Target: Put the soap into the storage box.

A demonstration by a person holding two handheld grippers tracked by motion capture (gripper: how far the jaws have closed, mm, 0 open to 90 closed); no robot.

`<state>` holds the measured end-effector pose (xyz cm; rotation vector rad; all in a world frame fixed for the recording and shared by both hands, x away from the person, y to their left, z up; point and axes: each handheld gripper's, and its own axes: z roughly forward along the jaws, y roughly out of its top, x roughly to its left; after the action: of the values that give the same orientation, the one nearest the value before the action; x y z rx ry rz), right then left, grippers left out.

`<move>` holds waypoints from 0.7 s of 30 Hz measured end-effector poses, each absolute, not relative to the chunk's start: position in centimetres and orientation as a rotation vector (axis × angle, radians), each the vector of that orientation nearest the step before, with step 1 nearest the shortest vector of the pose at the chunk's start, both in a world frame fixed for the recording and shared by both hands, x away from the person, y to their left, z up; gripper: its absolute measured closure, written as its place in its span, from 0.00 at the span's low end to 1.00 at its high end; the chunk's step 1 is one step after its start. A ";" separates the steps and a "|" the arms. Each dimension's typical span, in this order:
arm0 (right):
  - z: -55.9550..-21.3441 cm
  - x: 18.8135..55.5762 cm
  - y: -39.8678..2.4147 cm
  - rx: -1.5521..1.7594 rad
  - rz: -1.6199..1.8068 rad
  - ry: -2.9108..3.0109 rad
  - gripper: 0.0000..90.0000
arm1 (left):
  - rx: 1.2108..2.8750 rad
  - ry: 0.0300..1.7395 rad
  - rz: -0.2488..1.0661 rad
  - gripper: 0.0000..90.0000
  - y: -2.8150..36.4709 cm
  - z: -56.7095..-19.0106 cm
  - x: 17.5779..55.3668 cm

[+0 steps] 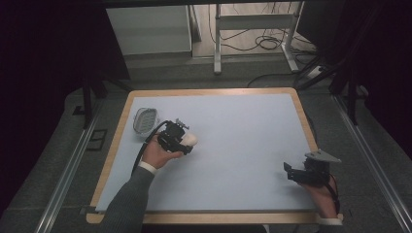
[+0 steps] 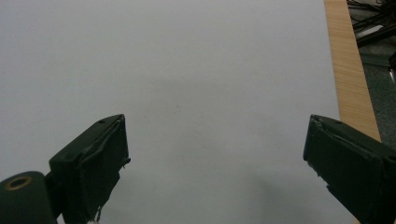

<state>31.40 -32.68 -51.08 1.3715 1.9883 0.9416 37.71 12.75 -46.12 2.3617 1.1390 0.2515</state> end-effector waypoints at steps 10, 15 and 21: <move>-51.1 31.4 -32.7 1.372 0.940 1.990 0.07 | 2.340 1.166 0.266 0.55 14.1 -45.4 38.2; -51.1 31.4 -32.7 1.372 0.940 1.990 0.07 | 2.323 1.194 0.263 0.55 14.9 -45.3 38.6; -51.2 31.5 -32.6 1.368 0.933 1.996 0.07 | 2.316 1.220 0.269 0.55 15.8 -45.0 39.3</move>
<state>31.45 -32.56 -51.21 1.3680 1.9959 0.9332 39.27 15.75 -44.99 2.3160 1.2197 0.2685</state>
